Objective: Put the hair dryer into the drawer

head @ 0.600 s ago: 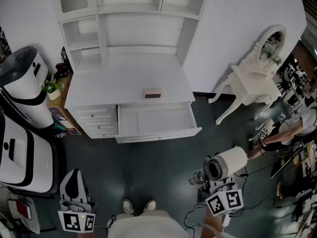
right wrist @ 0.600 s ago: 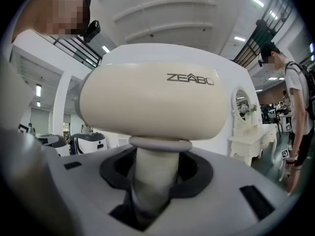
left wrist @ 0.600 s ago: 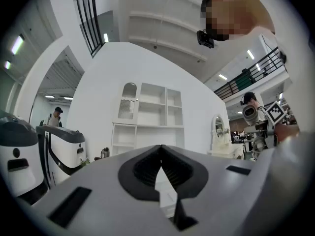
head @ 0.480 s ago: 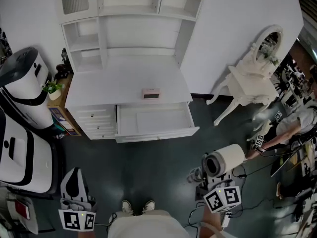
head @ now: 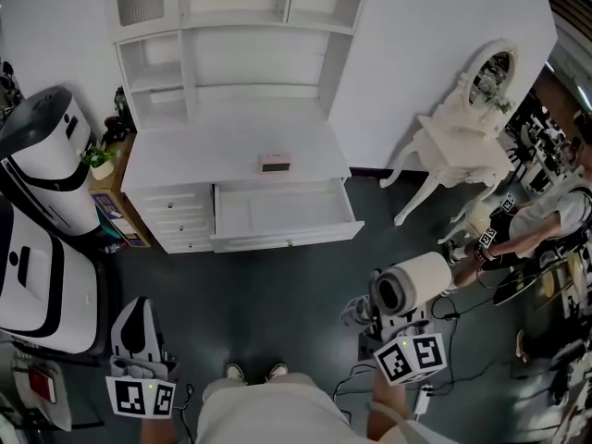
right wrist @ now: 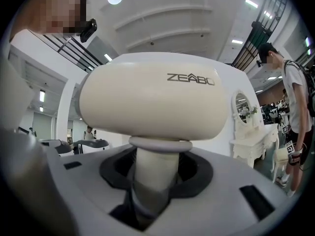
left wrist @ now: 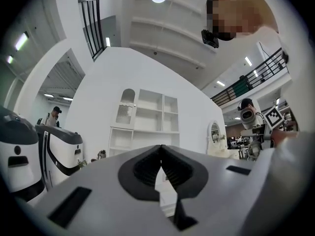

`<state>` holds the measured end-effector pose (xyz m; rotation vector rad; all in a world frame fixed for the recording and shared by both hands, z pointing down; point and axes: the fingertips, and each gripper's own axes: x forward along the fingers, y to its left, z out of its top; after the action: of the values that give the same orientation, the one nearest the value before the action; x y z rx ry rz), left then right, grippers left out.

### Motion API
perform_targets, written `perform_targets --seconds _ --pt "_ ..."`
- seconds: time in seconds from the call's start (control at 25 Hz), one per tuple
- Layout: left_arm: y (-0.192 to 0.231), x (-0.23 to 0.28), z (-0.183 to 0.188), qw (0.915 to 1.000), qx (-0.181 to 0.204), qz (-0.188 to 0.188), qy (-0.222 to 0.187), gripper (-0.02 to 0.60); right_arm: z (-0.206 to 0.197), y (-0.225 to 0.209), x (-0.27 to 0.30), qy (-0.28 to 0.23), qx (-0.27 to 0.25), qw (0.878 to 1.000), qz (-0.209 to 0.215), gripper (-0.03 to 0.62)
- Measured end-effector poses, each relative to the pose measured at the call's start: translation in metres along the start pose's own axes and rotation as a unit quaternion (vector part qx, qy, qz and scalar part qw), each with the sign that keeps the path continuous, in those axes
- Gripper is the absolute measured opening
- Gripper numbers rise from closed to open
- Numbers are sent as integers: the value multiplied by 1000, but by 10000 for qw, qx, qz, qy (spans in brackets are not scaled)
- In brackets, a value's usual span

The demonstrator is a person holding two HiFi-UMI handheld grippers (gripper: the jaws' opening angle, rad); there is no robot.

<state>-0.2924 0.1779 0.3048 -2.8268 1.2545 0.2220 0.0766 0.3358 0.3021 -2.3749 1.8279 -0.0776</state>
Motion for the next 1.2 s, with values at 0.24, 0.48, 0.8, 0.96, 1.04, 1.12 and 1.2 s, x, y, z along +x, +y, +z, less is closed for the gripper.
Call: perform_targets --seconds 0.24,0.48,0.8,0.96,1.04,1.12,1.2 --pt "-25 -4 -2 9999 -30 -127 40 15 -1 -4 -19 -57 36 9999 147 170" --pt "-46 -12 -14 9997 -20 -132 209 15 -1 -16 -31 -131 93 9996 238 170" --pt "-32 2 -31 9992 -109 -7 372 15 -10 -7 -3 -45 169 9990 415 170" --pt "-21 33 -48 9988 -210 -108 437 15 -14 -1 28 -19 143 9988 467 170" --pt "-13 57 -53 9986 -257 -184 432 15 -12 1 49 -35 92 9988 477 170" --pt "-4 87 -56 9984 -294 -261 416 15 -10 1 73 -55 48 9989 460 170" --pt "5 117 -59 9980 -317 -355 406 15 -9 0 99 -38 22 9991 416 170"
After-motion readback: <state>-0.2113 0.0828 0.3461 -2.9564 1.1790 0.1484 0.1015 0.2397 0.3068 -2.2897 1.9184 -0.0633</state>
